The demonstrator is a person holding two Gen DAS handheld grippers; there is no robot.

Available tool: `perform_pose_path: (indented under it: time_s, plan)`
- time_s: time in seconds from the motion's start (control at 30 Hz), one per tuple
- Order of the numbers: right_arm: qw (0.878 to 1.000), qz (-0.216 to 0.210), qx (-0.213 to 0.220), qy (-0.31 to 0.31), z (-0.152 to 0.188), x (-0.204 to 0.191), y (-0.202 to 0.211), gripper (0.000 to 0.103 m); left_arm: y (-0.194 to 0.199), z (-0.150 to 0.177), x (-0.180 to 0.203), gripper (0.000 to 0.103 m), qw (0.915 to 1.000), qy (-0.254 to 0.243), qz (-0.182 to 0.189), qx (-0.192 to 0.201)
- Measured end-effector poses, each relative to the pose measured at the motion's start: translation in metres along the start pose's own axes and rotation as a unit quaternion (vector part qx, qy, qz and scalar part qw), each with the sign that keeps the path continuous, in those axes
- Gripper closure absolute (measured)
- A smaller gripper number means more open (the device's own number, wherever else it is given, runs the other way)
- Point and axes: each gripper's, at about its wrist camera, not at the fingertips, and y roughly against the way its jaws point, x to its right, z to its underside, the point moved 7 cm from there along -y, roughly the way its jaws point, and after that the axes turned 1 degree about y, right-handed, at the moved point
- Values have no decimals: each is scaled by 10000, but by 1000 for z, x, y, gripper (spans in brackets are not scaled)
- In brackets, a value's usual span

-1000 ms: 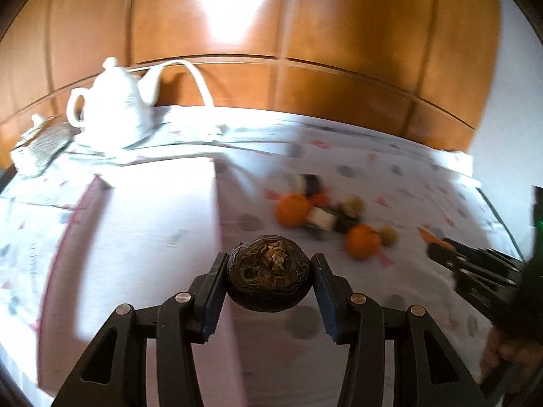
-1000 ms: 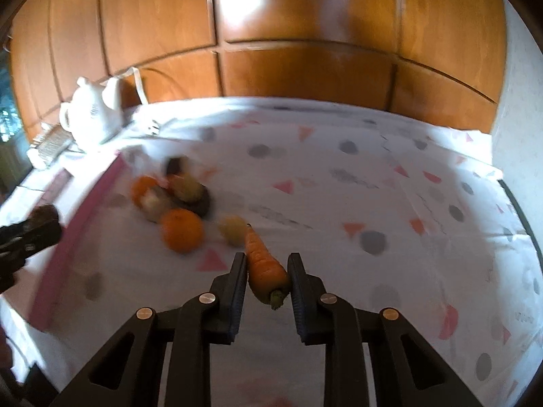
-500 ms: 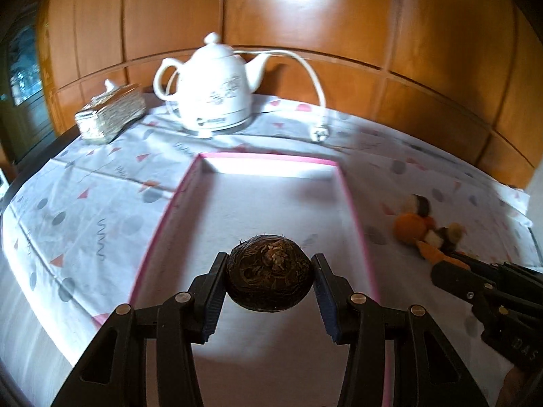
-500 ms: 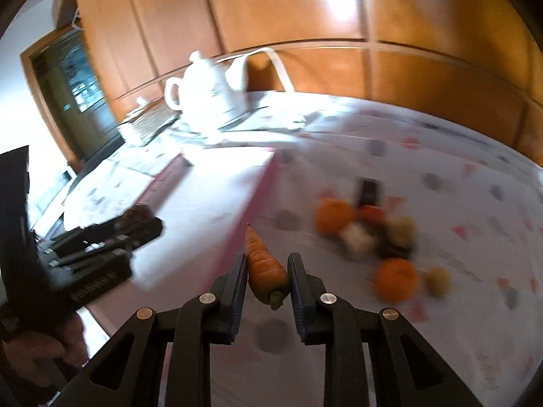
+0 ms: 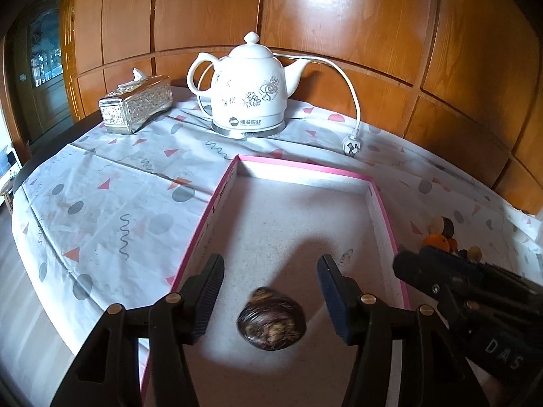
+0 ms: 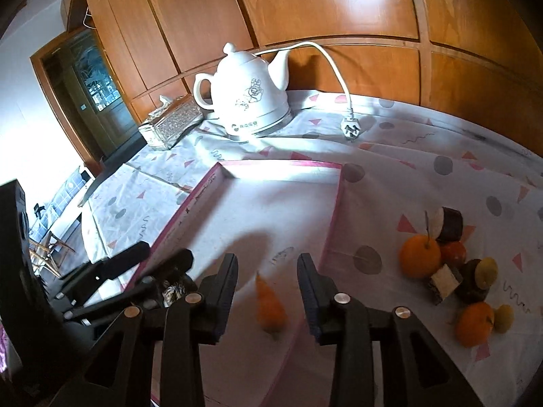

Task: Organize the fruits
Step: 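Lower the dark fruit into the tray with left tool while right tool drops the carrot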

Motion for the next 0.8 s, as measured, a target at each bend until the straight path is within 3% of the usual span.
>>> perform_pose_path:
  time_s: [0.2,0.43,0.63,0.8]
  plan:
    - [9988,339,249,-255,13,27,24,66,8,3,14,42,9998,35,208,-5]
    - [9918,874,516,-775,40,85,65,66,19,9,47,42,9979,-243,594,12]
    - [9805,1377,426,-1339,74,144,91,66,24,19,83,42,9937,-615,933,-75]
    - [9739,1607,320,-1571,94,170,96,66,28,29,105,42,9898,-862,1124,-145]
